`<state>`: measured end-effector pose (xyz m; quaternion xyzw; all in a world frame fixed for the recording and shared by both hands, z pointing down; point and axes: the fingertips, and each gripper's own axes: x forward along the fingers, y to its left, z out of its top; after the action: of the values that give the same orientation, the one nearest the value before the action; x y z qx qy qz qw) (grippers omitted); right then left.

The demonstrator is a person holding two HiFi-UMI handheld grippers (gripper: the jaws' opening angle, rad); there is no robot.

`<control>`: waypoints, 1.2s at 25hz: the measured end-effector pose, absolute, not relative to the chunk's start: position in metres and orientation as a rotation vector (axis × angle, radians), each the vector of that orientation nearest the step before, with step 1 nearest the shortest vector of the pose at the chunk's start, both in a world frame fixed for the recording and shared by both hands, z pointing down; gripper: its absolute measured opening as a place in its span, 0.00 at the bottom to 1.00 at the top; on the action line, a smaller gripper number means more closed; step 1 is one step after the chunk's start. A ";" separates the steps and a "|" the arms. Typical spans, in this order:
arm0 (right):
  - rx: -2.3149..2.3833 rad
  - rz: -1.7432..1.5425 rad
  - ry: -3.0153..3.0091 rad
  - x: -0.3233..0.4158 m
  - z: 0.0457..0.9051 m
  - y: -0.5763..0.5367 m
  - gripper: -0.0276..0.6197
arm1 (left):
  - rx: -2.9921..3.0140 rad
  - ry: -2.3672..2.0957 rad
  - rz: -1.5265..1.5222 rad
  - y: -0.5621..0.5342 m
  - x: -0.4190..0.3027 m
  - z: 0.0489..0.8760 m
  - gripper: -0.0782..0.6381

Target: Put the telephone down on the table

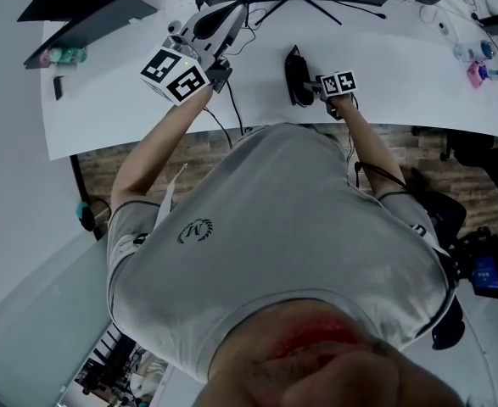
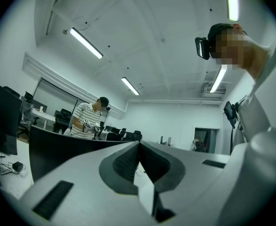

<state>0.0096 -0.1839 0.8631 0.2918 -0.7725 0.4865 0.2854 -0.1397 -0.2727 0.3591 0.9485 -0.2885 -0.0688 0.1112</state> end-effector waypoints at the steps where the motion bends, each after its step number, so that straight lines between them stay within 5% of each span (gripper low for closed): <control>1: 0.766 1.312 -2.082 0.010 0.863 -0.184 0.47 | 2.786 -0.849 -0.199 -0.272 -0.139 0.359 0.12; 26: 0.932 1.906 -2.172 0.062 0.870 -0.194 0.45 | 2.811 -0.849 -0.142 -0.276 -0.121 0.357 0.12; 30: 0.945 2.104 -2.097 0.060 0.865 -0.195 0.24 | 2.810 -0.848 -0.130 -0.273 -0.114 0.352 0.12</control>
<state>0.0598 -0.1953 0.8651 0.3030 -0.6727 0.6749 0.0121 -0.1139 -0.2730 0.3523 0.9515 -0.2871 -0.0439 0.1018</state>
